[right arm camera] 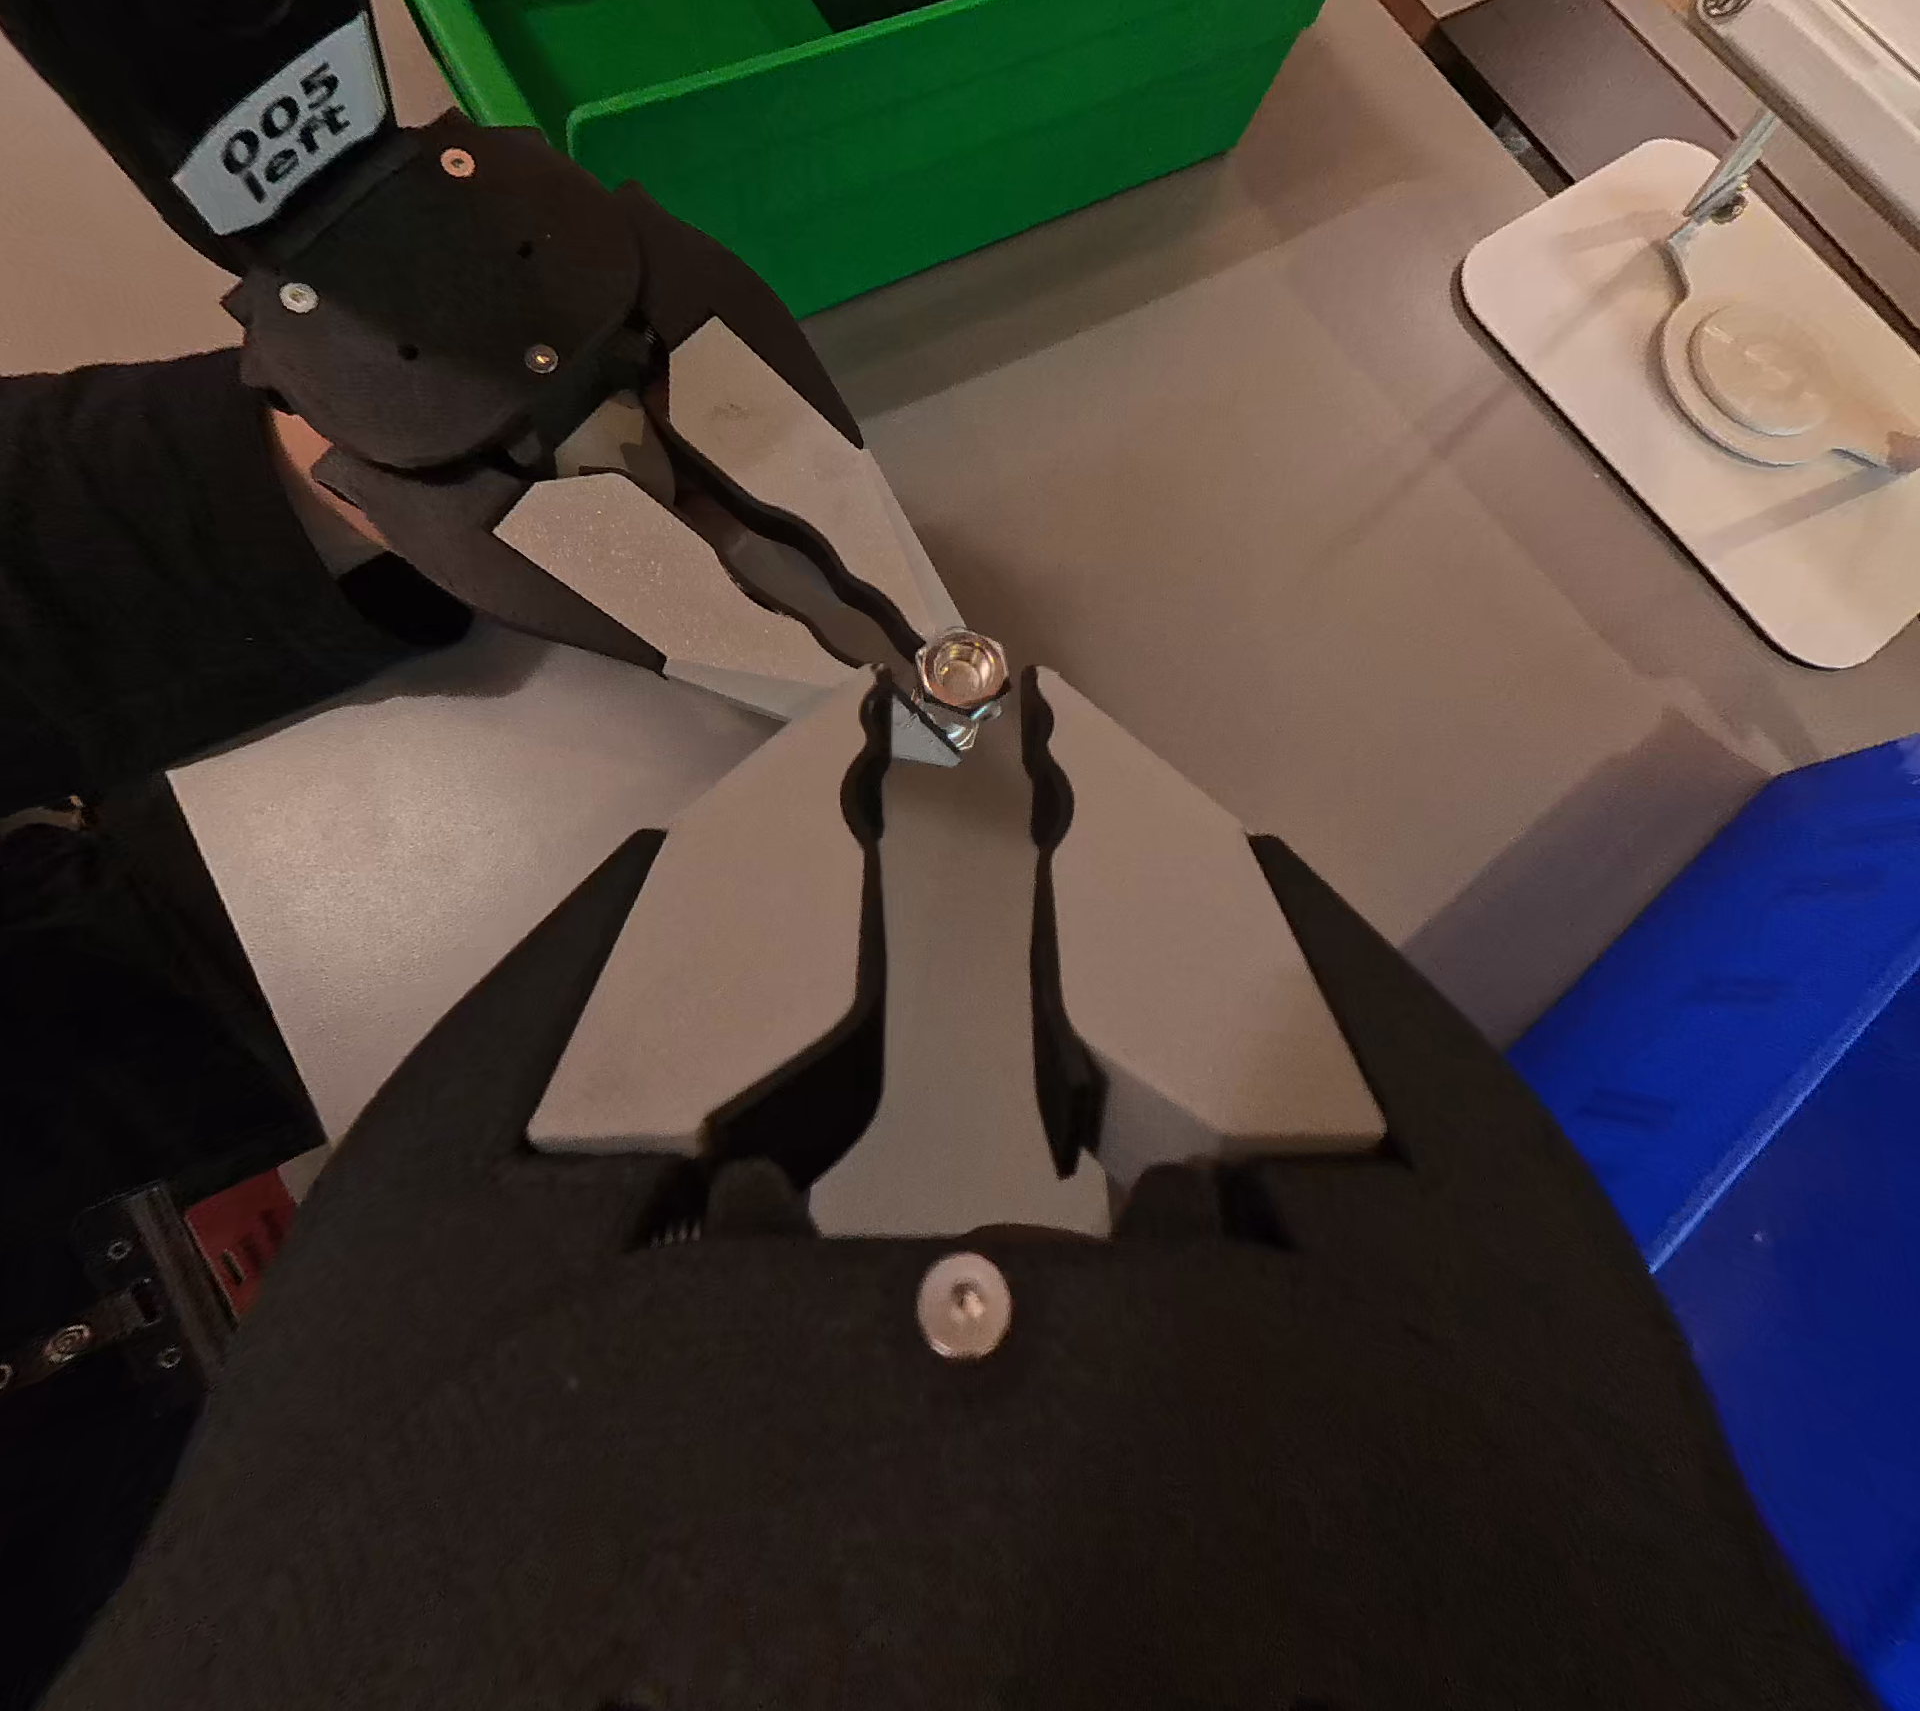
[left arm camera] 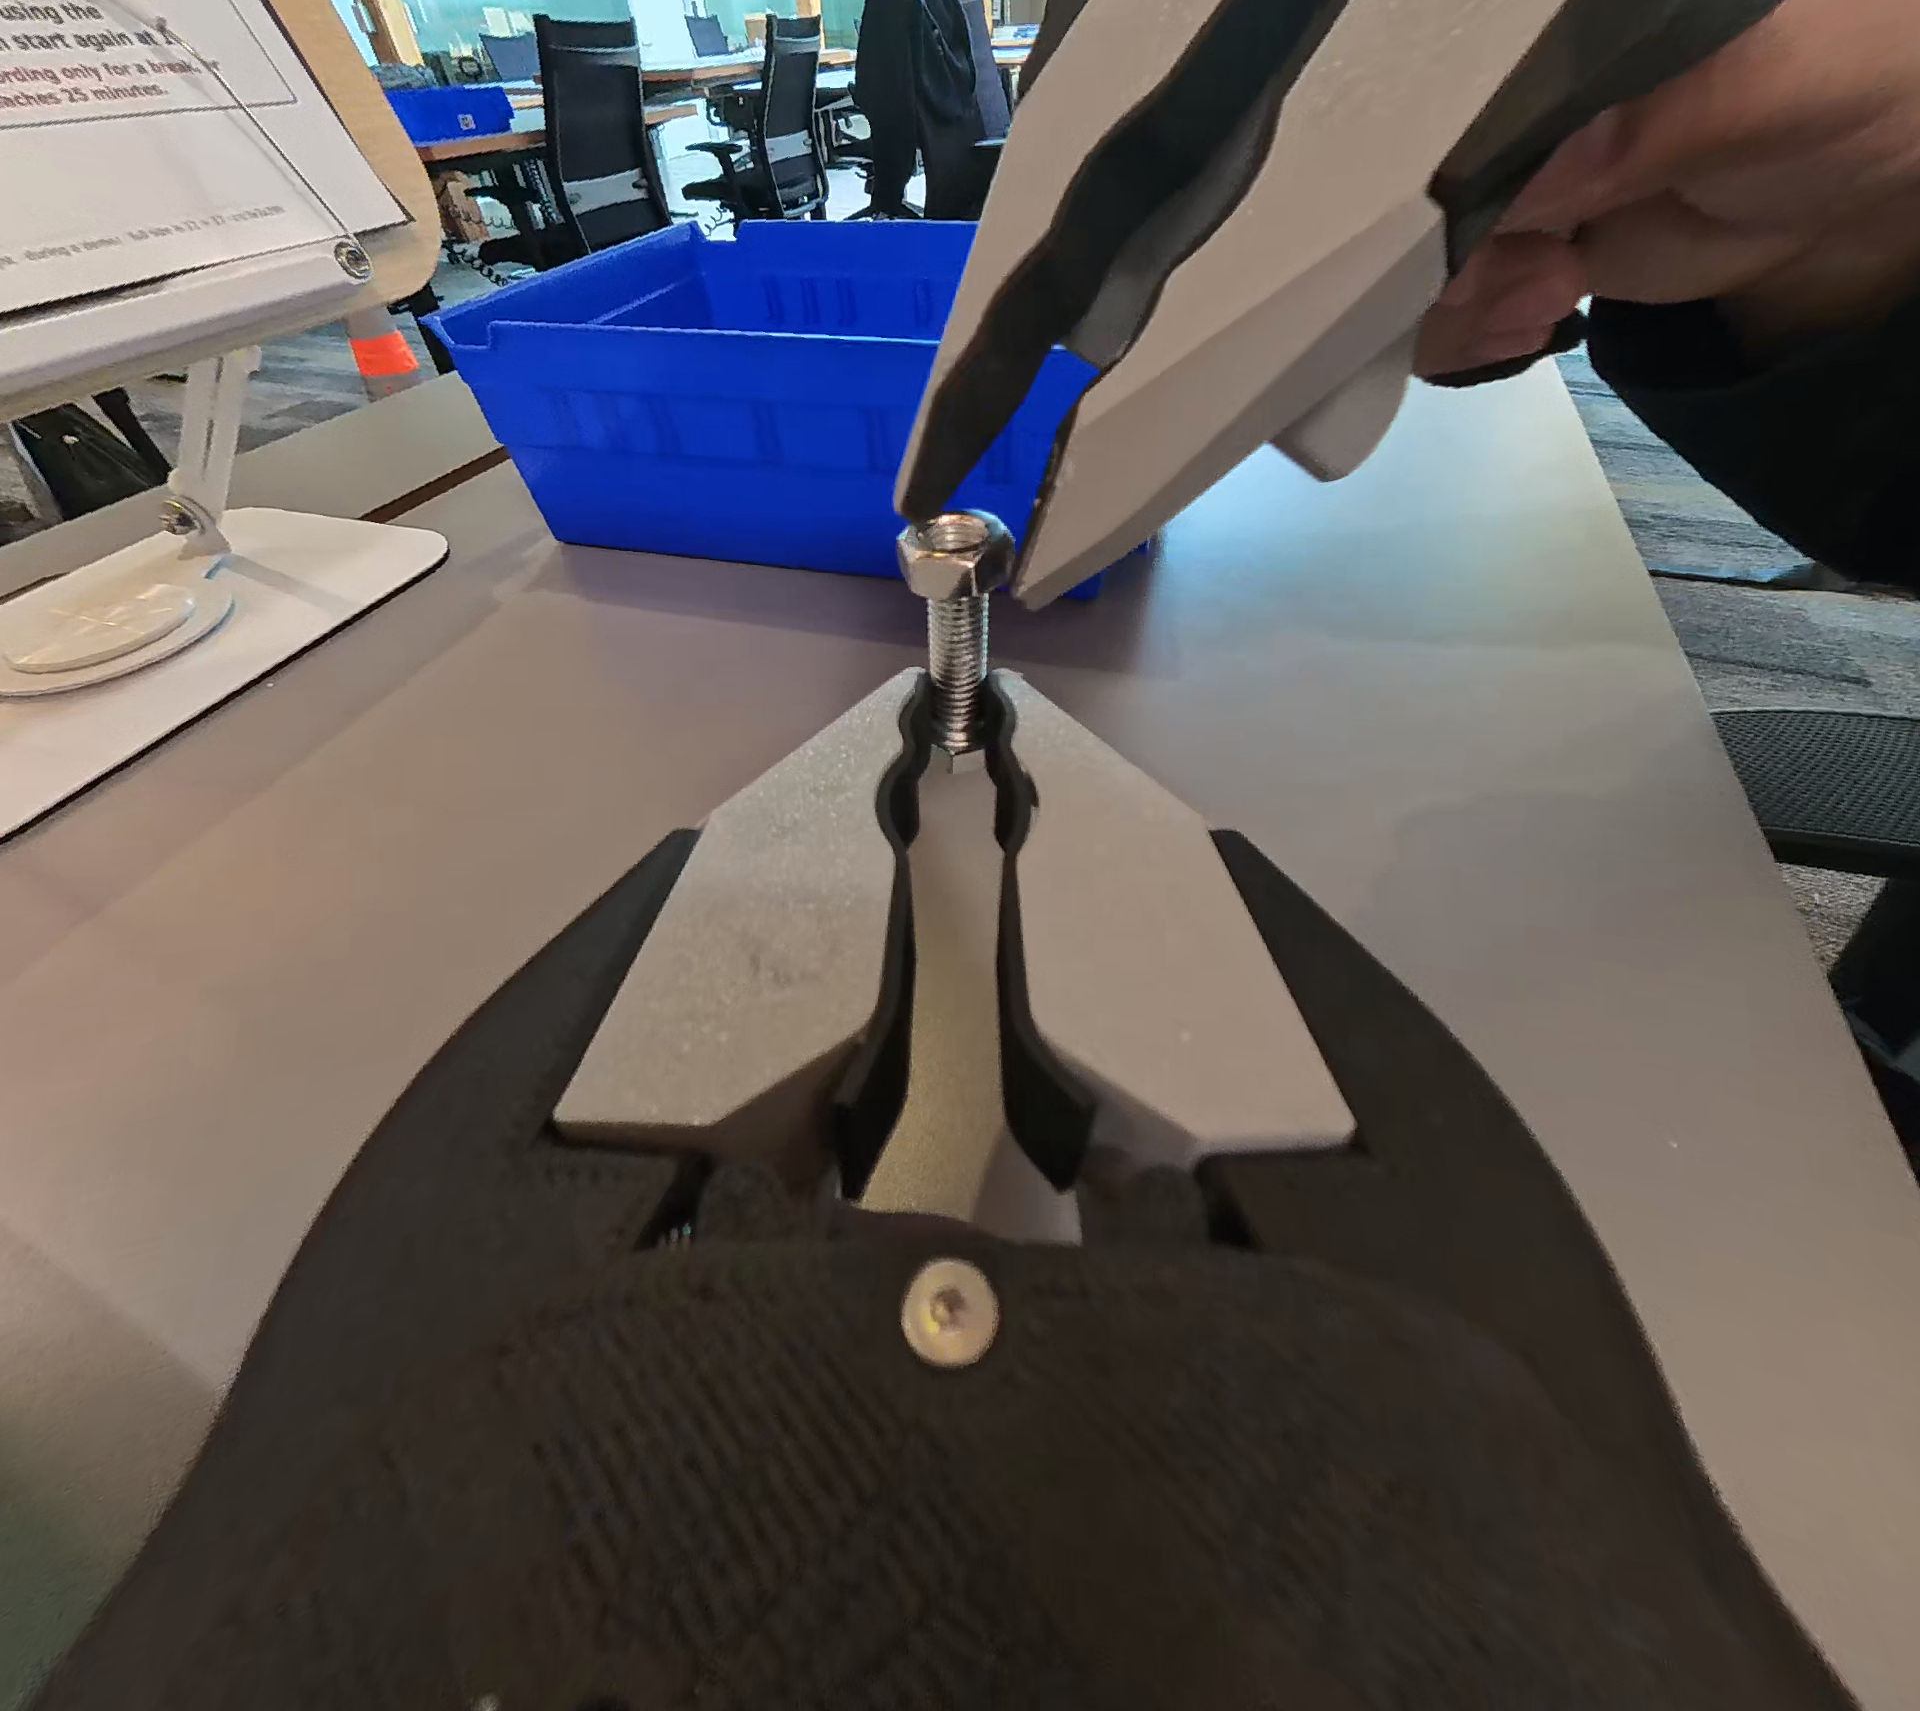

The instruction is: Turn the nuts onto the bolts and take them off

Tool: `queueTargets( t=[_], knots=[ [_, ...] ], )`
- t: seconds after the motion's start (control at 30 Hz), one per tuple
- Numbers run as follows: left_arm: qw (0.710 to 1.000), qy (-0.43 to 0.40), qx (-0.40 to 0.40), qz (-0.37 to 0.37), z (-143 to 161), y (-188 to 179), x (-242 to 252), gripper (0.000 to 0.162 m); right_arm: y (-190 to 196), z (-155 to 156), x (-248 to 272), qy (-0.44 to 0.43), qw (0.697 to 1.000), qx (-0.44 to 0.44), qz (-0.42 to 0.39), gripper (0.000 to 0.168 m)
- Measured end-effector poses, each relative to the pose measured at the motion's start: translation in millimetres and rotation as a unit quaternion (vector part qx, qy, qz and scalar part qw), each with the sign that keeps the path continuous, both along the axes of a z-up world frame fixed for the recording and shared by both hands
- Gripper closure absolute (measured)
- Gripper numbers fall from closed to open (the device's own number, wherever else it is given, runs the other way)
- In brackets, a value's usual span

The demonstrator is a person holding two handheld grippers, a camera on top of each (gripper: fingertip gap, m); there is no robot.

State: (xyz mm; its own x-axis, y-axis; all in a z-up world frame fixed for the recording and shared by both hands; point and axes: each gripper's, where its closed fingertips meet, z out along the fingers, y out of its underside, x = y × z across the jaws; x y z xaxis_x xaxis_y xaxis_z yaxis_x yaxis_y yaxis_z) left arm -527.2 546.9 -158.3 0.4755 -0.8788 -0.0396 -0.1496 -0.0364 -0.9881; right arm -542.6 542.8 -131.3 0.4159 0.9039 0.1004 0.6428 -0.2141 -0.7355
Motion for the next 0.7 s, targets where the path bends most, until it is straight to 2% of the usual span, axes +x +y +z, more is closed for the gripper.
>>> queueTargets(
  t=[0.1,0.2,0.27,0.33,0.43,0.6,0.67,0.7],
  knots=[
    [1.0,-0.003,-0.003,-0.003,0,-1,0,0.155,-1,12,0,0.031,0.999,0.013,0.01,0.139],
    [1.0,-0.009,-0.008,-0.01,1,-2,0,0.155,-6,30,-1,0.105,0.993,0.034,0.043,0.133],
    [1.0,-0.011,-0.011,-0.016,1,-3,0,0.155,-10,38,-1,0.171,0.982,0.035,0.076,0.124],
    [0.999,-0.017,-0.019,-0.027,1,-5,1,0.155,-18,44,-1,0.245,0.961,0.036,0.123,0.122],
    [0.999,-0.027,-0.02,-0.036,4,-7,0,0.155,-18,38,6,0.303,0.94,0.031,0.154,0.114],
    [0.997,-0.035,-0.016,-0.072,6,-17,5,0.155,-11,15,11,0.341,0.924,0.032,0.17,0.097],
    [0.995,-0.044,-0.017,-0.085,8,-20,7,0.155,-18,18,10,0.347,0.917,0.037,0.194,0.083],
    [0.995,-0.047,-0.016,-0.089,9,-21,7,0.156,-20,21,10,0.351,0.914,0.049,0.197,0.086]
  ],
)
